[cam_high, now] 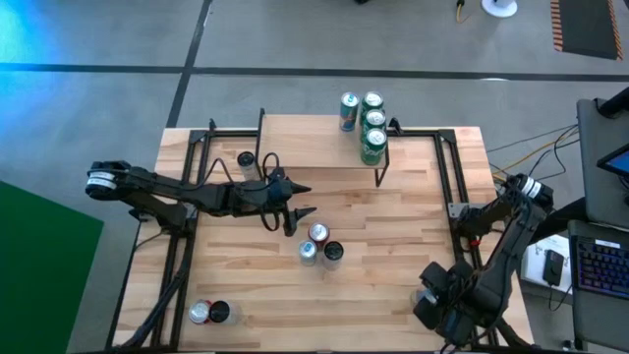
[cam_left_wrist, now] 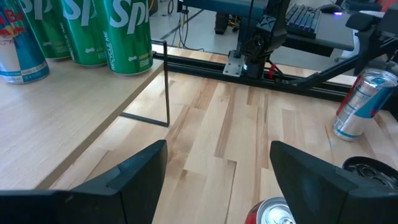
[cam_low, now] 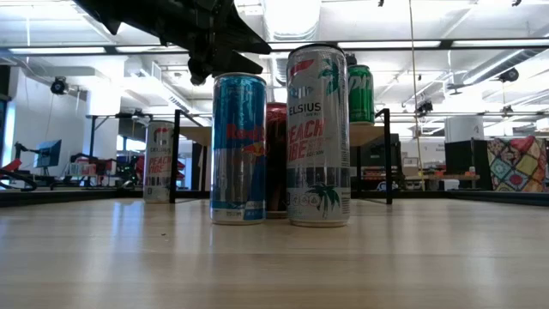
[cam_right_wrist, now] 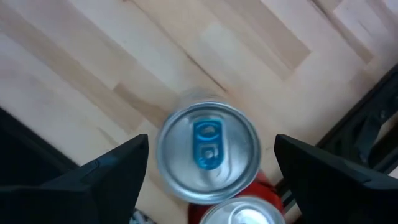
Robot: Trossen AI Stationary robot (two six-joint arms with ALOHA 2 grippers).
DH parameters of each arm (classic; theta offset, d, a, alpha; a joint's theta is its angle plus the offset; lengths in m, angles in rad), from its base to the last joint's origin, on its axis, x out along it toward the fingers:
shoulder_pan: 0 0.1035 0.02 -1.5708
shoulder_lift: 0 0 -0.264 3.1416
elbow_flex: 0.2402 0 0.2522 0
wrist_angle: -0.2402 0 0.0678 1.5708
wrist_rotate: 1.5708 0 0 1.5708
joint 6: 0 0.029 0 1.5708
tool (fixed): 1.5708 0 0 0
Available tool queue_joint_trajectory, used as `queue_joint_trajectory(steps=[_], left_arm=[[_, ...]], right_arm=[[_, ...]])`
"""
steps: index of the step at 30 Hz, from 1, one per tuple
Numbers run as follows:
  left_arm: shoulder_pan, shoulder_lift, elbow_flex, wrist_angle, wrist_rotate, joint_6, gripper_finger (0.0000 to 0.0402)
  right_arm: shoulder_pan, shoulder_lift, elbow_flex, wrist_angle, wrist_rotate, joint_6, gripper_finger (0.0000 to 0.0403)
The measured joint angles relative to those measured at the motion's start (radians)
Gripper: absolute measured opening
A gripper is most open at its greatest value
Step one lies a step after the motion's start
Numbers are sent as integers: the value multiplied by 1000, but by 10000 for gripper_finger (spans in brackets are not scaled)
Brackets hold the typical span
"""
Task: Place canned beverage on shelf
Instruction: Put the bottom blue soda can on the shelf aligned with the other blue soda can
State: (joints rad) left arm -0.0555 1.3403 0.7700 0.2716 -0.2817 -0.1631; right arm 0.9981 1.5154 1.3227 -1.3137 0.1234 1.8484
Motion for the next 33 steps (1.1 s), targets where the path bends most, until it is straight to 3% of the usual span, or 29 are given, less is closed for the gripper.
queue_joint_trajectory(steps=[20,28,33], left_arm=[[-2,26,0,-3,0,-11,270],[-2,26,0,-3,0,-11,270],[-2,26,0,-3,0,-11,270]], right_arm=[[-2,2,-23,17,-16,-67,321],[-2,18,-24,18,-15,-71,232],[-6,1,-23,10,-17,-90,226]])
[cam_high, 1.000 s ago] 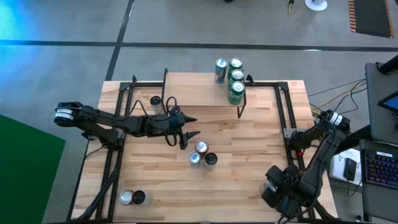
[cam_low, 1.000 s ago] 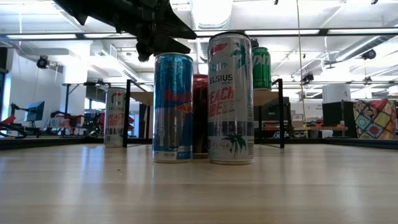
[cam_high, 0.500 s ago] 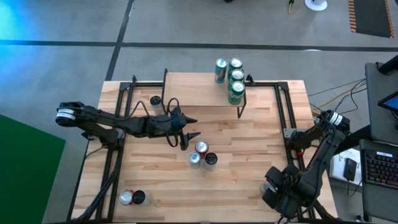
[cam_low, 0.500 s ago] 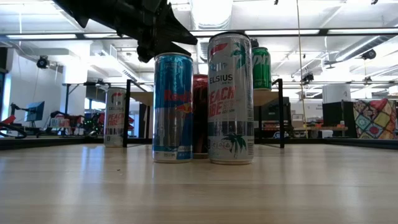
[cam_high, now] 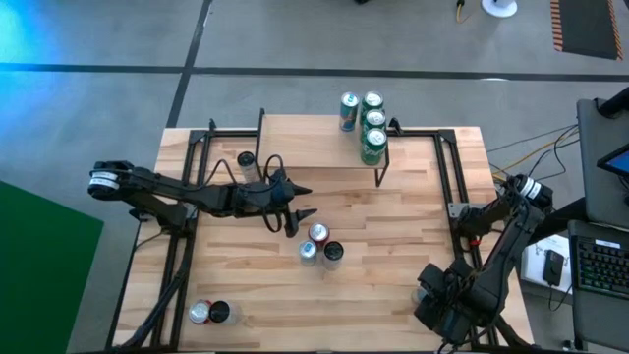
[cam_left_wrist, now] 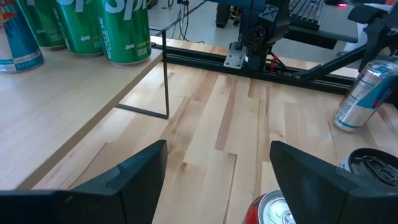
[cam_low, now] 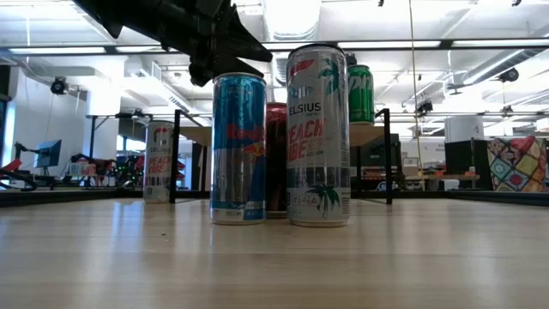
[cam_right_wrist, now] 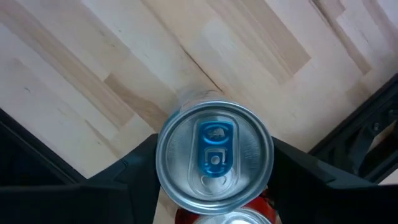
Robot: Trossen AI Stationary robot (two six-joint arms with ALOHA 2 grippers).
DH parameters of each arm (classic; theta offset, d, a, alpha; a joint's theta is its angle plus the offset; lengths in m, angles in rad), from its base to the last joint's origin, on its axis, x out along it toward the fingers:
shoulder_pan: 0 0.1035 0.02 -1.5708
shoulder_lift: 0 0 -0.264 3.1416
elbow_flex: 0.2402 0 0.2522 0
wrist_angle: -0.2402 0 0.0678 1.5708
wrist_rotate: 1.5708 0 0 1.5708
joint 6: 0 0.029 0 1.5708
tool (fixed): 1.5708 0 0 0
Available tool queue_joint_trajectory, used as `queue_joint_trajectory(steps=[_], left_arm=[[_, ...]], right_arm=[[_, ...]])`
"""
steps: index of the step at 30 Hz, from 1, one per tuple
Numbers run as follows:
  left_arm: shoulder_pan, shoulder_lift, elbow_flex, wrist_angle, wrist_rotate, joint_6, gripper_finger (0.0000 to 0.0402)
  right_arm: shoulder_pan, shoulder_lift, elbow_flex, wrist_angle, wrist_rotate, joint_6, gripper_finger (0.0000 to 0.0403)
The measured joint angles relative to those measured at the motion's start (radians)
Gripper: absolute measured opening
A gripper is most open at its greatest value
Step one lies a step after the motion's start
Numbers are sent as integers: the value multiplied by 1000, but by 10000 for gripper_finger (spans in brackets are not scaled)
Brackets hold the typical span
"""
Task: Place canned beverage on shelf
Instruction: Put the bottom blue soda can on the shelf aligned with the other blue soda can
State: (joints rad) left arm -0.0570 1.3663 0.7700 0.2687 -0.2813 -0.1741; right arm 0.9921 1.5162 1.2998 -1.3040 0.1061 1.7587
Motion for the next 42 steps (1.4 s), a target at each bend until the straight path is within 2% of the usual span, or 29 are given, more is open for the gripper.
queue_joint_trajectory(steps=[5,14,21,25,30,35,42], left_arm=[[0,0,0,2,0,3,270],[0,52,0,73,2,19,270],[0,192,10,268,142,85,270],[1,244,105,261,245,89,270],[-12,362,255,160,381,91,270],[-12,476,395,67,386,112,270],[-12,529,461,72,386,149,270]], right_arm=[[-71,-10,26,-23,-8,-114,243],[-244,-9,176,-91,8,-438,229],[-352,-9,326,-224,86,-604,229],[-408,-9,393,-235,139,-718,230],[-473,-4,457,-233,191,-850,230],[-516,10,481,-231,202,-929,230],[-520,26,495,-202,203,-972,230]])
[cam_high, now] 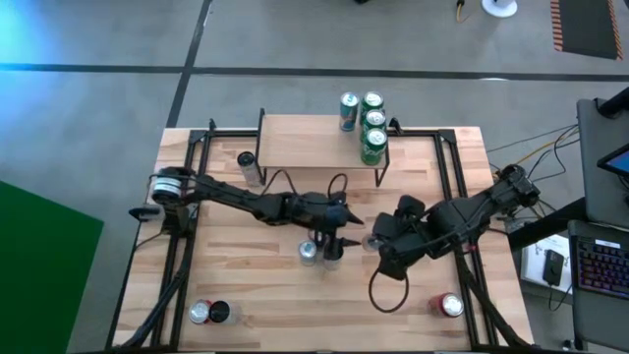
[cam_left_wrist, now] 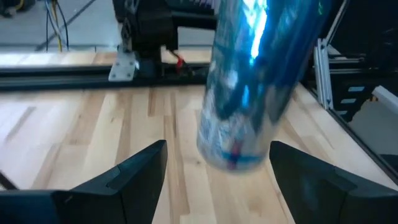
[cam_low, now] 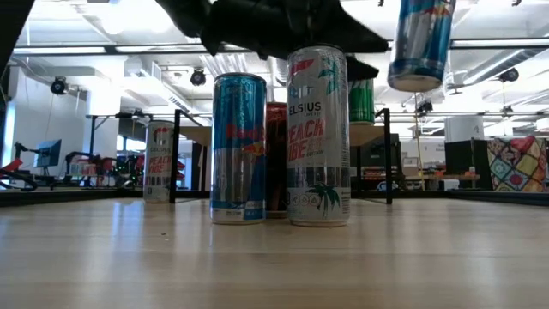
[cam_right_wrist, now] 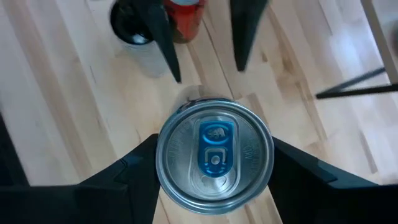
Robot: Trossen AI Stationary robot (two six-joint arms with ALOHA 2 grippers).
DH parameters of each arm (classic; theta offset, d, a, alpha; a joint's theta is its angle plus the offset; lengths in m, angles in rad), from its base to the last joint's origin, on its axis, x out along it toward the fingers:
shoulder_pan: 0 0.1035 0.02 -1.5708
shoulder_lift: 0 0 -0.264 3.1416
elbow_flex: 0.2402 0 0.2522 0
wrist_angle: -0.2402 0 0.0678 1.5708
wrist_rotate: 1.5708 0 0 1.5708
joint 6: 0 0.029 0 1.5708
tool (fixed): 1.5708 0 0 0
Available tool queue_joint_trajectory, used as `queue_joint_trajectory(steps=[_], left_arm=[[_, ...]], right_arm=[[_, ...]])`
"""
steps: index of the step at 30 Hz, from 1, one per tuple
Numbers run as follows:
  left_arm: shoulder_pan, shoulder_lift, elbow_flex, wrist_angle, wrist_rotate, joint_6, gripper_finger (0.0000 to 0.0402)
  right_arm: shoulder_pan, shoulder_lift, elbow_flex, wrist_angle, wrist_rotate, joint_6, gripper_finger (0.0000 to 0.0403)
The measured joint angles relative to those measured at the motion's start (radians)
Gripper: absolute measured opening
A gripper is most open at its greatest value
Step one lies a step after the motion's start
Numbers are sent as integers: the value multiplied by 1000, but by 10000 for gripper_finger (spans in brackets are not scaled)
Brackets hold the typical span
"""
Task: Place canned beverage on shelf
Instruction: Put the bottom blue soda can on the shelf aligned with the other blue soda can
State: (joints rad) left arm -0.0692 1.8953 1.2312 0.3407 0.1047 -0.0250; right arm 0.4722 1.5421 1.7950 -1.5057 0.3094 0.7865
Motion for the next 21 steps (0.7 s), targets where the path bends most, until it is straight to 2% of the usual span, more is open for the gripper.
queue_joint_trajectory(steps=[11,21], left_arm=[[-56,8,-7,79,12,116,270],[-68,9,-8,104,17,114,270]], right_arm=[[-4,-2,0,98,25,-52,231],[-14,-2,0,177,31,-150,231]])
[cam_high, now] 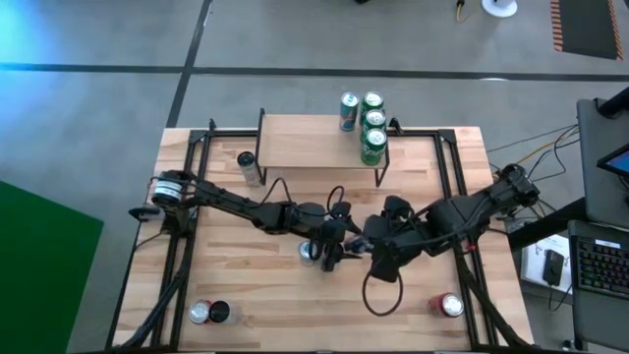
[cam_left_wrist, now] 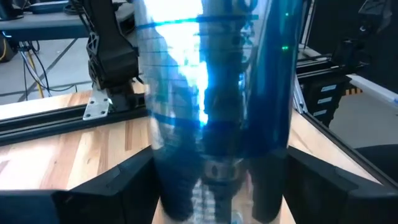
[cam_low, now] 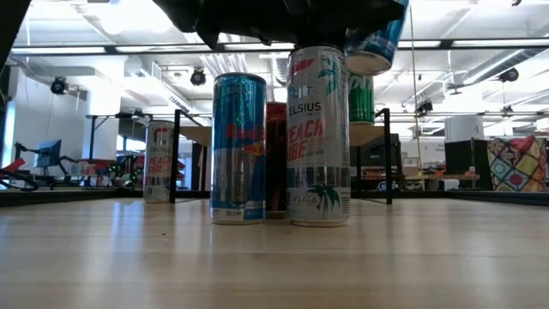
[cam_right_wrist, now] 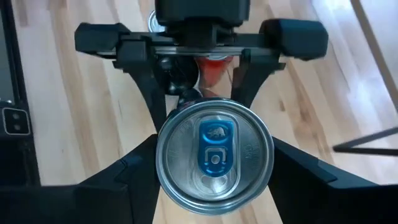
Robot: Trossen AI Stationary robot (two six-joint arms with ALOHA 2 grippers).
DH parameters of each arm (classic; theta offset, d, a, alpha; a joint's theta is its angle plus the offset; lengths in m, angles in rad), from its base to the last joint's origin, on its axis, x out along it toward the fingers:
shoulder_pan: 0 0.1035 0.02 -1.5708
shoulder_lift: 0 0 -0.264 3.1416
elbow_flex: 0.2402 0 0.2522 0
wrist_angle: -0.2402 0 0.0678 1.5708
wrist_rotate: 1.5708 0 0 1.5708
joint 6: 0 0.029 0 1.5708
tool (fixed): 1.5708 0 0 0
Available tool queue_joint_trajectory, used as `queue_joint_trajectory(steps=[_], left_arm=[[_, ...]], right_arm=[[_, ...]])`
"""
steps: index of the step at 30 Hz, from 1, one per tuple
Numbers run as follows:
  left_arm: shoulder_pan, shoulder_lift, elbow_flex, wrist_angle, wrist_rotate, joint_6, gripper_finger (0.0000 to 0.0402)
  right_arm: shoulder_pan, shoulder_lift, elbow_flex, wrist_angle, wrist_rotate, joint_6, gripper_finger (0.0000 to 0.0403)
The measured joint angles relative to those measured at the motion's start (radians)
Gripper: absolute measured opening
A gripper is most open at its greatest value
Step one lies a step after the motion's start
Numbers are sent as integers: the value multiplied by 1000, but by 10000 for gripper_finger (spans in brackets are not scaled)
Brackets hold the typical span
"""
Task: Place canned beverage on shelf
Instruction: Put the bottom blue soda can on the shelf aligned with the other blue soda can
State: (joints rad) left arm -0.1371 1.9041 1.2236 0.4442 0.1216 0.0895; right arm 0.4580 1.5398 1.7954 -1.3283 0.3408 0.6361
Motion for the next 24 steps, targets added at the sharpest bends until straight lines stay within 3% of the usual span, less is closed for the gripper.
queue_joint_trajectory(steps=[5,13,24], left_arm=[[-1,0,0,0,-2,6,264],[-2,0,0,0,-6,7,218],[-2,0,-1,9,-27,11,233]], right_arm=[[0,0,0,3,3,-52,231],[0,0,-1,22,0,-98,231],[-3,-1,-1,37,54,-183,248]])
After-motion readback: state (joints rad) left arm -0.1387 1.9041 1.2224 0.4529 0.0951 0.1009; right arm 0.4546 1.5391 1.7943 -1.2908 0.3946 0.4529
